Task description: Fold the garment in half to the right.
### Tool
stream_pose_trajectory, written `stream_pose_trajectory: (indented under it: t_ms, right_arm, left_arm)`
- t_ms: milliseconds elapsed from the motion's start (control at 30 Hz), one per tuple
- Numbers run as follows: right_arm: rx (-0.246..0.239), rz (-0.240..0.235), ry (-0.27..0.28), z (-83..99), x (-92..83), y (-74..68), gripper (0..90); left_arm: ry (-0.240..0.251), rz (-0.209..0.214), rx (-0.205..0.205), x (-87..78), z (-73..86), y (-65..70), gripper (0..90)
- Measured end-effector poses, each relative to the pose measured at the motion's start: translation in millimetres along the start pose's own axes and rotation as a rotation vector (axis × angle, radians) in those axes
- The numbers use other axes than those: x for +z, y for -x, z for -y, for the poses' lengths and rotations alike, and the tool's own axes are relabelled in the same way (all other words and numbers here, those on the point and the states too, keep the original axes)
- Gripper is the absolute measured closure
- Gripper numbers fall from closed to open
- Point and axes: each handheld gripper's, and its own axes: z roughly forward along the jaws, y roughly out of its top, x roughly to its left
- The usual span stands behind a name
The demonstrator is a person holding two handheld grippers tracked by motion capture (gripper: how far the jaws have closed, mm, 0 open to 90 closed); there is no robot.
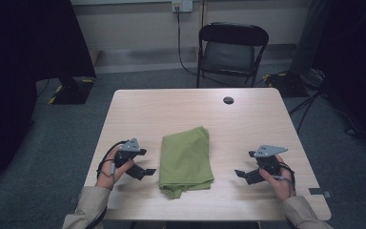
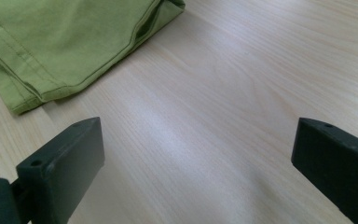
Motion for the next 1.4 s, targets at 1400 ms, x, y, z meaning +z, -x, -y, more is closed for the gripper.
stream_pose_trajectory:
  t_ms: [1400]
  right_arm:
    - [0.028, 0.050, -0.037, 36.6, -33.9, 13.6, 1.3]
  left_arm:
    - [-0.036, -0.054, -0.045, -14.2, 36.6, -2.9, 4.4]
